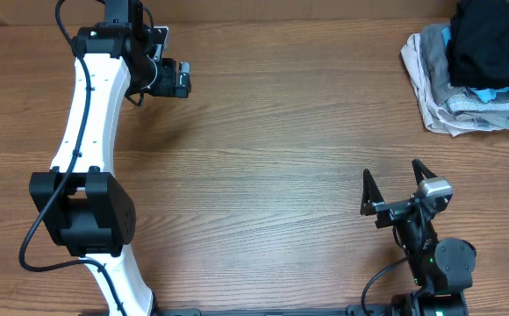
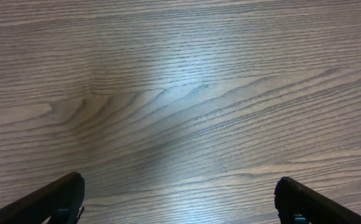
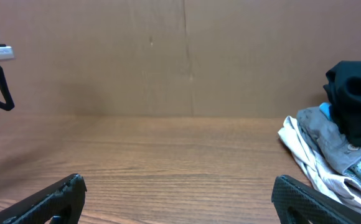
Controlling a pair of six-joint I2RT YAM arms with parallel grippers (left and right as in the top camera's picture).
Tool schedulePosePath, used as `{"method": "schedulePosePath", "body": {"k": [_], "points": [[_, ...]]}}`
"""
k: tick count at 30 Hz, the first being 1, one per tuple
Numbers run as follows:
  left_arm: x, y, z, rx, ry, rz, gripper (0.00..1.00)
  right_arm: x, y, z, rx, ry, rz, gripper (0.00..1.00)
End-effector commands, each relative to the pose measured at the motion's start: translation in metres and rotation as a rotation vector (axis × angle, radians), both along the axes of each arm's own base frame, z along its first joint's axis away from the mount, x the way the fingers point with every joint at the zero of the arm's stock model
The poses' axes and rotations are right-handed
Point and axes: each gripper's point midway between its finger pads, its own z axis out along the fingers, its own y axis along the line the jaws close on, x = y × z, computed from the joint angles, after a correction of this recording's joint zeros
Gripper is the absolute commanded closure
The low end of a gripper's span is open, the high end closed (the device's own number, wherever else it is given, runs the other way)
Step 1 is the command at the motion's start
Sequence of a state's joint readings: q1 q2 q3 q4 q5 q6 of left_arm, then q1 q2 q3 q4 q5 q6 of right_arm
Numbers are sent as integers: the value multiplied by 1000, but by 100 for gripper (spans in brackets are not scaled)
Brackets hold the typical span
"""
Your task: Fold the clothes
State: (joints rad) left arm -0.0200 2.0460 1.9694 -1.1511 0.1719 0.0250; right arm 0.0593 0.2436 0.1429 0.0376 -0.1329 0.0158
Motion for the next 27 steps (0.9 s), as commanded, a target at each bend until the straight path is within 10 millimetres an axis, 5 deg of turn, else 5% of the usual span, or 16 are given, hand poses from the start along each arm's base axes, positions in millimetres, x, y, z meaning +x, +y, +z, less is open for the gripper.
{"method": "schedulePosePath", "body": {"k": [1, 10, 15, 27], "points": [[-1, -3, 4, -3, -10, -5, 0, -4, -5, 1, 16, -38, -27, 0], [-1, -4, 4, -3, -10, -6, 0, -10, -14, -15, 20, -79, -68, 0], [-1, -4, 4, -3, -10, -6, 0, -11, -15, -40, 12, 15, -77, 0], [-1, -3, 4, -2, -10, -4, 0, -10, -16, -39, 13, 12, -79, 0]]}}
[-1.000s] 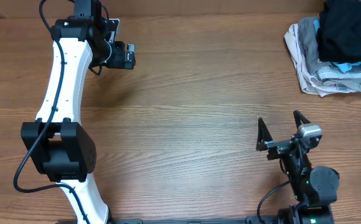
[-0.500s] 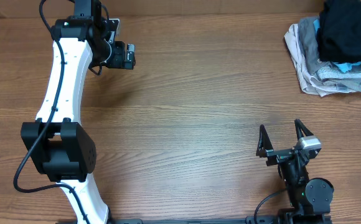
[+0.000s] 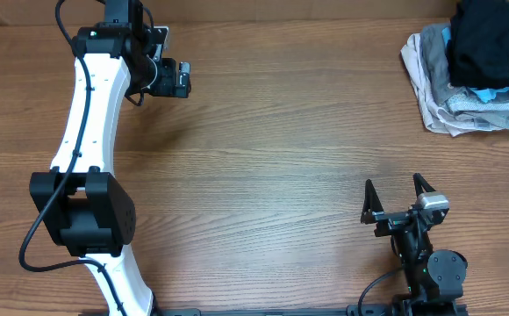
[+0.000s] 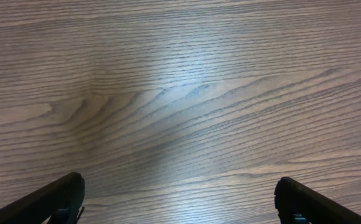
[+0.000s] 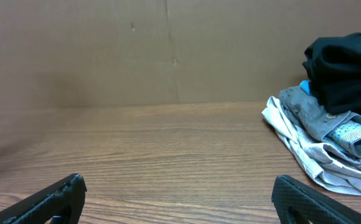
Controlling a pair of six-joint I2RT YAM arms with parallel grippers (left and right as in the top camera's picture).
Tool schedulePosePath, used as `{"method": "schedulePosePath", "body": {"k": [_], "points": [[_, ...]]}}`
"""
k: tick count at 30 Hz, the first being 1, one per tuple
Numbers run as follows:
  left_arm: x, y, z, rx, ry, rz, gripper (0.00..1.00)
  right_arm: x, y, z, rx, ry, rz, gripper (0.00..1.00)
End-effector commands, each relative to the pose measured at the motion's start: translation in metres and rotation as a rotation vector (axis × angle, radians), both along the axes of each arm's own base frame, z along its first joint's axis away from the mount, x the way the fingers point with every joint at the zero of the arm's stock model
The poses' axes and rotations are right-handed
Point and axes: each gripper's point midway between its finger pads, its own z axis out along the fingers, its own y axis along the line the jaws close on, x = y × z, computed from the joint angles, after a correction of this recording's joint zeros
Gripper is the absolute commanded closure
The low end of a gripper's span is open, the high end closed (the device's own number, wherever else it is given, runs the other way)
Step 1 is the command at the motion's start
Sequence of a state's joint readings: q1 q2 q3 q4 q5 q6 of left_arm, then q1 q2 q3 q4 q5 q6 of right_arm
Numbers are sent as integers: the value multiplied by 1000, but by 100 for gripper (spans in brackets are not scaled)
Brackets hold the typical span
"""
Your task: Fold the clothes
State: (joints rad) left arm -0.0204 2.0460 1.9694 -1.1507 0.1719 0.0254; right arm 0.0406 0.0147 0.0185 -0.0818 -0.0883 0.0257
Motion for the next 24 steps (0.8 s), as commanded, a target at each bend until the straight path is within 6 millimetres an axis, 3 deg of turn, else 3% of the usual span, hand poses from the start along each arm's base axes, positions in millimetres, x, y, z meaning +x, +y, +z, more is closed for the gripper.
{"method": "schedulePosePath", "body": {"k": [1, 20, 24], "points": [[-1, -3, 4, -2, -10, -3, 0, 0, -3, -1, 4, -5, -15, 0], [-1, 0, 4, -2, -10, 3, 0, 0, -3, -1, 4, -5, -15, 0], [-3, -4, 21, -3, -48, -6, 0, 0, -3, -1, 4, -5, -15, 0]]}}
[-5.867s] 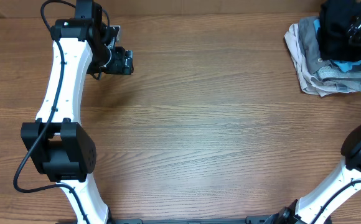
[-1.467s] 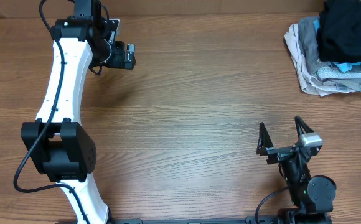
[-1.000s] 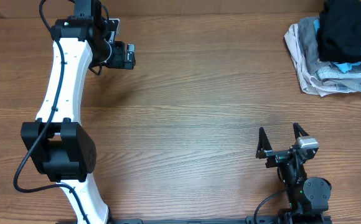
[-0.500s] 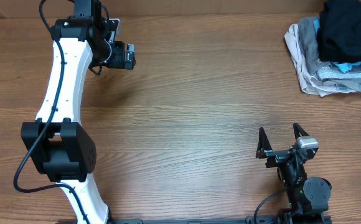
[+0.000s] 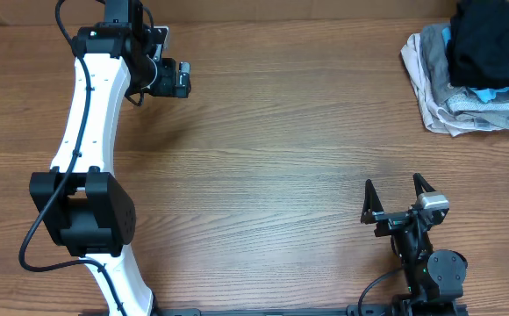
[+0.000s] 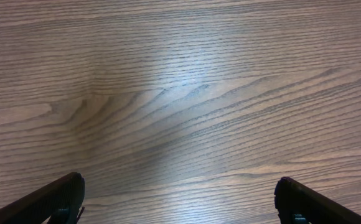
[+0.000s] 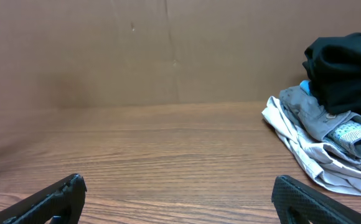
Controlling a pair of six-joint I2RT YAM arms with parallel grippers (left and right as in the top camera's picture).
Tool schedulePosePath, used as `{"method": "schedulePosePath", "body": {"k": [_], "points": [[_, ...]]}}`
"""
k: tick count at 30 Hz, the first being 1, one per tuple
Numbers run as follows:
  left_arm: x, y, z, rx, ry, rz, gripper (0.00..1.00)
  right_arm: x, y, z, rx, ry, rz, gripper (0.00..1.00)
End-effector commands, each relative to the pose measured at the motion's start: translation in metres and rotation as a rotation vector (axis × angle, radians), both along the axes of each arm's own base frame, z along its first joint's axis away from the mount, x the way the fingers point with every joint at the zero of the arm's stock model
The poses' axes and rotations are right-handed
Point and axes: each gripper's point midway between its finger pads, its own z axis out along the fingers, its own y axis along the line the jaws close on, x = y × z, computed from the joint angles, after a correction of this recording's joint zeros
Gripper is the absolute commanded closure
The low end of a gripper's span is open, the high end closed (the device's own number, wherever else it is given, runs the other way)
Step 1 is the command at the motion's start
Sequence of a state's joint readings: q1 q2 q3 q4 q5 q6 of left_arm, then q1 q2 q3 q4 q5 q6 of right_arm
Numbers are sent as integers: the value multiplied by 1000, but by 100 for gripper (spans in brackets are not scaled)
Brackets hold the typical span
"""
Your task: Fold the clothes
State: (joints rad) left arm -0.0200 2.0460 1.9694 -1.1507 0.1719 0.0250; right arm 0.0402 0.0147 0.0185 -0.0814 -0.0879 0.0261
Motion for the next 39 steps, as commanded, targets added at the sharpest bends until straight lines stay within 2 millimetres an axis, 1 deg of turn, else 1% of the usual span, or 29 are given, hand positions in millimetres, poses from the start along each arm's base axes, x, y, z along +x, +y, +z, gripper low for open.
{"method": "schedulePosePath", "body": {"k": [1, 4, 5, 6, 7, 9, 11, 13, 17, 18, 19, 21, 22, 23, 24, 26, 27, 29, 31, 33, 34, 35, 39], "points": [[-5, -8, 29, -3, -65, -14, 0, 0, -3, -2, 4, -5, -15, 0], [-13, -22, 59, -8, -133, -46, 0, 0, -3, -2, 4, -5, -15, 0], [-16, -28, 69, -10, -156, -58, 0, 0, -3, -2, 4, -5, -15, 0], [-21, -34, 84, -13, -189, -72, 0, 0, -3, -2, 4, -5, -15, 0], [-25, -37, 93, -15, -209, -80, 0, 0, -3, -2, 4, -5, -15, 0], [-36, -45, 120, -22, -272, -102, 0, 0, -3, -2, 4, -5, -15, 0], [-49, -49, 148, -29, -339, -114, 0, 0, -3, -2, 4, -5, -15, 0], [-64, -48, 177, -35, -412, -115, 0, 0, -3, -2, 4, -5, -15, 0], [-88, -39, 220, -37, -528, -101, 0, 0, -3, -2, 4, -5, -15, 0], [-94, -37, 226, -37, -543, -97, 0, 0, -3, -2, 4, -5, -15, 0], [-104, -33, 236, -36, -567, -89, 0, 0, -3, -2, 4, -5, -15, 0], [-115, -29, 254, -43, -620, -83, 0, 0, -3, -2, 4, -5, -15, 0], [-121, -27, 264, -46, -658, -79, 0, 0, -3, -2, 4, -5, -15, 0], [-127, -25, 280, -48, -727, -74, 0, 0, -3, -2, 4, -5, -15, 0], [-129, -24, 289, -50, -779, -72, 0, 0, -3, -2, 4, -5, -15, 0], [-130, -22, 302, -53, -873, -65, 0, 0, -3, -2, 4, -5, -15, 0], [-132, -17, 304, -52, -945, -54, 0, 0, -3, -2, 4, -5, -15, 0], [-134, -12, 299, -46, -1005, -38, 0, 0, -3, -2, 4, -5, -15, 0], [-137, -6, 284, -40, -1044, -24, 0, 0, -3, -2, 4, -5, -15, 0], [-141, -2, 263, -35, -1064, -14, 0, 0, -3, -2, 4, -5, -15, 0], [-148, -1, 240, -33, -1065, -11, 0, 0, -3, -2, 4, -5, -15, 0], [-153, -1, 226, -33, -1062, -12, 0, 0, -3, -2, 4, -5, -15, 0], [-169, -1, 181, -34, -1079, -11, 0, 0, -3, -2, 4, -5, -15, 0]]}}
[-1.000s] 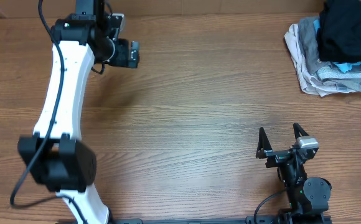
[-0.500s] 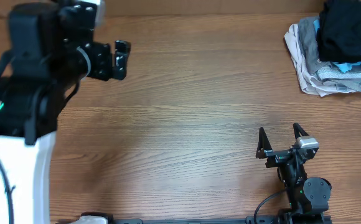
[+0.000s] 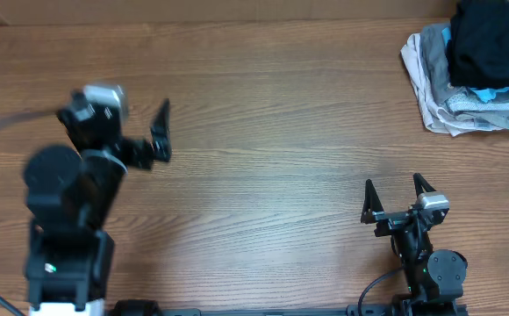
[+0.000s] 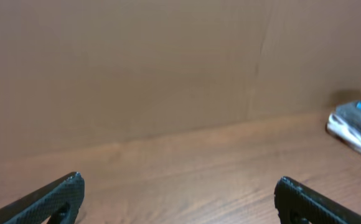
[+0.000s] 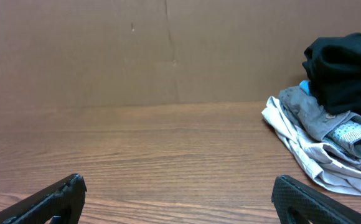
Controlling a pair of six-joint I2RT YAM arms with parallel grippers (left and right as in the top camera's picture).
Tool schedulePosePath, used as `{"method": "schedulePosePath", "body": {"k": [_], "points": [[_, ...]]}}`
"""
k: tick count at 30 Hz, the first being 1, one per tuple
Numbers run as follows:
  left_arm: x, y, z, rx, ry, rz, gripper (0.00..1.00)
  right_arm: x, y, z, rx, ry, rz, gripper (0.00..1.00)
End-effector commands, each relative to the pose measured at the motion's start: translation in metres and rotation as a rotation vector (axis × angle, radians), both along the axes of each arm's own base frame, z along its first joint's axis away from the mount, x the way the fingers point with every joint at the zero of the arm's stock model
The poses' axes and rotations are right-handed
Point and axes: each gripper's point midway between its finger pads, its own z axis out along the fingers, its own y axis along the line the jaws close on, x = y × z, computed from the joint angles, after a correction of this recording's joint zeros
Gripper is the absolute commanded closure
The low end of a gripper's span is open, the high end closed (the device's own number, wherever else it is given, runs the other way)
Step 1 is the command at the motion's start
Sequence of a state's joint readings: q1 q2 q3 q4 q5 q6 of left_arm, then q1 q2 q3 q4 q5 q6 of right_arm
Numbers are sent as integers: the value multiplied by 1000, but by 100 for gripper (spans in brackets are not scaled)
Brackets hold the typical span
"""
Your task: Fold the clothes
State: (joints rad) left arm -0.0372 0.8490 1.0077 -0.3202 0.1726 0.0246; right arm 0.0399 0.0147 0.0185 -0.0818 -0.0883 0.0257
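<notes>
A pile of unfolded clothes [image 3: 469,70] lies at the table's far right corner, a black garment on top of grey, white and blue ones. It also shows in the right wrist view [image 5: 333,134] and, at the edge, in the left wrist view [image 4: 358,127]. My left gripper [image 4: 179,190] is open and empty near the table's left side, blurred in the overhead view, with one finger [image 3: 161,132] showing. My right gripper [image 3: 395,195] is open and empty at the near right, well short of the pile, looking level across the wood [image 5: 179,186].
A brown cardboard wall [image 5: 168,50] closes the far side of the wooden table [image 3: 281,149]. The left arm's base [image 3: 61,263] stands at the near left, the right arm's base [image 3: 430,272] at the near right.
The left arm was stretched to the far left with its gripper pointing down at the wood. Now it is drawn back to the near left, its camera looking level at the back wall. Right arm unchanged.
At first the left arm reached to the far left corner and the right gripper stood a little forward of its base. The right arm then sat lower and closer to its base and stayed there. The left arm kept still until now, when it stands drawn back.
</notes>
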Motion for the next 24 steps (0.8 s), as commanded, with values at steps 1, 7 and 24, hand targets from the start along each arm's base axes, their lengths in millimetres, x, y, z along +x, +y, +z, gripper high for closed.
{"method": "schedulePosePath", "body": {"k": [1, 7, 24], "points": [[-20, 2, -48, -6, -35, 2, 0, 0, -3, -1, 4, -5, -15, 0], [-39, 1, -95, -31, -147, -3, 0, 0, -3, -1, 4, -5, -15, 0], [-73, 5, -146, -38, -315, 6, 0, 0, -3, -1, 4, -5, -15, 0]]}}
